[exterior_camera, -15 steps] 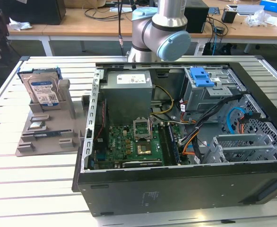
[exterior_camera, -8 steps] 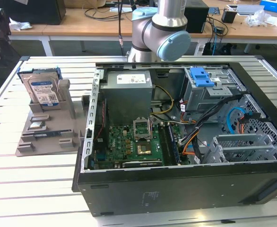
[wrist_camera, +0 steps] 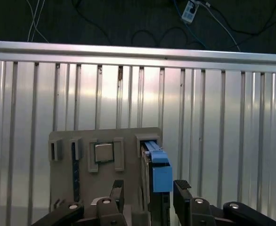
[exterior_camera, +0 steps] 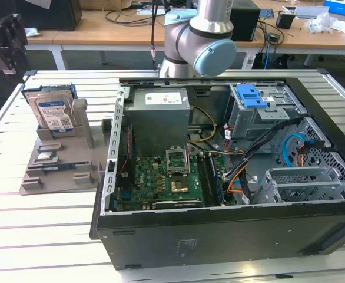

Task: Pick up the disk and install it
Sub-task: 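Pick up the disk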

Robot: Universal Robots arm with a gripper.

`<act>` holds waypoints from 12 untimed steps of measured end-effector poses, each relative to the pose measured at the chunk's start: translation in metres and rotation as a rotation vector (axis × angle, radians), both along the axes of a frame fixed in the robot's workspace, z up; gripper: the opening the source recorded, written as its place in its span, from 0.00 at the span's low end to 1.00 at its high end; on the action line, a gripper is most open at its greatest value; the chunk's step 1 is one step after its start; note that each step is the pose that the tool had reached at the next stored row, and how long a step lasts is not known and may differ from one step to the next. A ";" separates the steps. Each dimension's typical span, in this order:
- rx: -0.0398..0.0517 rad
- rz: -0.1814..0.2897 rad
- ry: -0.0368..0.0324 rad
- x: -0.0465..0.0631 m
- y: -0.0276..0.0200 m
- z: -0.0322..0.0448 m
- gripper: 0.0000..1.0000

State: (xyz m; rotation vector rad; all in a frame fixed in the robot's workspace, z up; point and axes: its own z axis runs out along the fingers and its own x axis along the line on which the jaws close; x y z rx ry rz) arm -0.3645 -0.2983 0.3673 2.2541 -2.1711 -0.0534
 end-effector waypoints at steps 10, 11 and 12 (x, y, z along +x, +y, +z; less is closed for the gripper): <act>0.0001 0.000 0.0004 0.004 0.0060 -0.0215 0.54; 0.0001 0.000 0.0003 0.004 0.0063 -0.0236 0.54; 0.0001 0.000 0.0003 0.005 0.0066 -0.0256 0.54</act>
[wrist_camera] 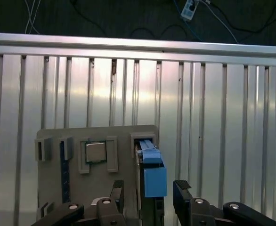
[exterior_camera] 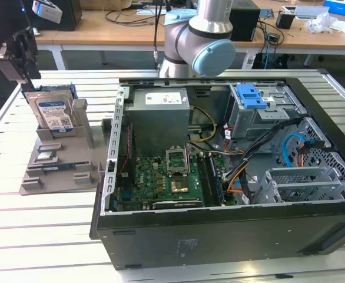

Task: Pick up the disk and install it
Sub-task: 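Pick up the disk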

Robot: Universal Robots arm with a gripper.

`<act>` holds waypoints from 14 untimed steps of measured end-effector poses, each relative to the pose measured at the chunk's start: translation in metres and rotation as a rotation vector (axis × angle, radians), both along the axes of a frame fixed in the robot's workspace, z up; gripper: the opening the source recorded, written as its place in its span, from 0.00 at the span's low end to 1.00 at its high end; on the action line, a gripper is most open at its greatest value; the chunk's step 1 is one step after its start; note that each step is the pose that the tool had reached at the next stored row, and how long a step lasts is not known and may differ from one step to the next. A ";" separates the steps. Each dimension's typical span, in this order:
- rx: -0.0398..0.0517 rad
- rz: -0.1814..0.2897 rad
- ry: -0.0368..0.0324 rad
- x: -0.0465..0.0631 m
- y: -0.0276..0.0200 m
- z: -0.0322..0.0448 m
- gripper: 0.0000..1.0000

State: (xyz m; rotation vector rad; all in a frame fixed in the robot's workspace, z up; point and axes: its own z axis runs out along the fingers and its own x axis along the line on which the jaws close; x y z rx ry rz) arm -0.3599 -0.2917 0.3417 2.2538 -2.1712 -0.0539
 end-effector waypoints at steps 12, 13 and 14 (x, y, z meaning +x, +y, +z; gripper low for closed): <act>-0.0003 0.000 0.0001 0.002 0.0029 -0.0322 0.54; -0.0003 0.000 0.0002 0.002 0.0029 -0.0352 0.54; -0.0003 0.000 0.0002 0.002 0.0029 -0.0371 0.54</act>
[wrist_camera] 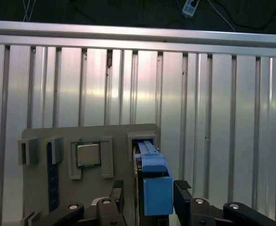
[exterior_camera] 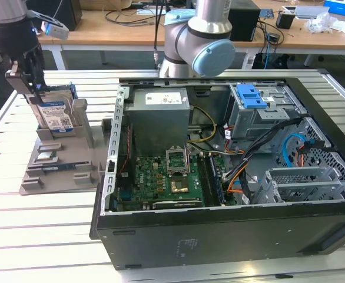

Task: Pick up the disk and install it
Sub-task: 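Pick up the disk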

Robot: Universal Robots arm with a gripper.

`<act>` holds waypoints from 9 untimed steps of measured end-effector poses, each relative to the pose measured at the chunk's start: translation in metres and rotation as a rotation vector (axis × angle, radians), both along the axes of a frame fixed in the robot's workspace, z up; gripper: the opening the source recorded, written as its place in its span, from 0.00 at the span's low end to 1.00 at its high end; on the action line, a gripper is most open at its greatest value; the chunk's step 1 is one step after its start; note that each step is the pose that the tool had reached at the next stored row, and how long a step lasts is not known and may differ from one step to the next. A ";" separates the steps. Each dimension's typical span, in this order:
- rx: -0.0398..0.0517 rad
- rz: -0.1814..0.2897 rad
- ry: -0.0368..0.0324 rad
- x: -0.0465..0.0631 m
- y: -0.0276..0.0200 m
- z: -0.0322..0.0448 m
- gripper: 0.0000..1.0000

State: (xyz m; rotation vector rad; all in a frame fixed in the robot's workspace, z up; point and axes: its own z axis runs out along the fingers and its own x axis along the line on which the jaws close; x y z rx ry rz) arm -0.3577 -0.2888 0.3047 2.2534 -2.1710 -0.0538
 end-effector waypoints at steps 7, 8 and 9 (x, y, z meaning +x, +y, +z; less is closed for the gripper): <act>-0.0001 0.000 0.0001 0.000 0.0000 -0.0156 0.54; -0.0001 0.000 0.0001 0.000 0.0000 -0.0157 0.54; 0.0001 0.000 0.0000 0.000 0.0000 -0.0158 0.54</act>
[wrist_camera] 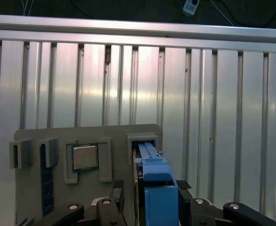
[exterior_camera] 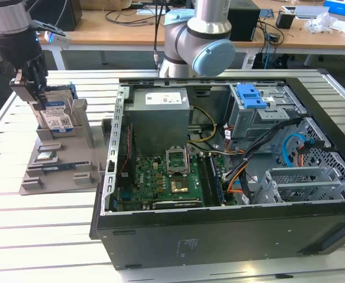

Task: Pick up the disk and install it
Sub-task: 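Pick up the disk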

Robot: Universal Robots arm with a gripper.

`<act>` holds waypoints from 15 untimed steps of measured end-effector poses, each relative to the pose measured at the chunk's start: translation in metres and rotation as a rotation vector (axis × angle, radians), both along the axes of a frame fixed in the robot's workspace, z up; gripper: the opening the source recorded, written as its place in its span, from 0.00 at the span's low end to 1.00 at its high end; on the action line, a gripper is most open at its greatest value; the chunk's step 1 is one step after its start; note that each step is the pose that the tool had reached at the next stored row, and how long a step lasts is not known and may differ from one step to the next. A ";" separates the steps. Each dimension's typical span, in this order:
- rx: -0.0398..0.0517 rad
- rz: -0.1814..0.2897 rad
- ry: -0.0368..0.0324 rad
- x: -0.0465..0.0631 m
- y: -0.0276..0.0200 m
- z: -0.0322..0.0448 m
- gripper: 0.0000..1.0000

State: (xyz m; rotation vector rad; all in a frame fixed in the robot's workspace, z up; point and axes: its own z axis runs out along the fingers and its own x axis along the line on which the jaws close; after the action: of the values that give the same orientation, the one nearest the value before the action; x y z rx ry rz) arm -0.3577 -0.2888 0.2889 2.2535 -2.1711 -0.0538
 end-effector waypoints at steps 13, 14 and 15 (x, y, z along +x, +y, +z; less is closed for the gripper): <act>-0.0001 0.000 0.0000 0.000 0.0000 -0.0005 0.37; -0.0001 0.000 0.0000 0.000 0.0000 -0.0006 0.37; -0.0001 0.000 0.0000 0.000 0.0000 -0.0006 0.37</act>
State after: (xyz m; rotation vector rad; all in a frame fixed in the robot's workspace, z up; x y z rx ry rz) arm -0.3577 -0.2888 0.2883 2.2534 -2.1711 -0.0537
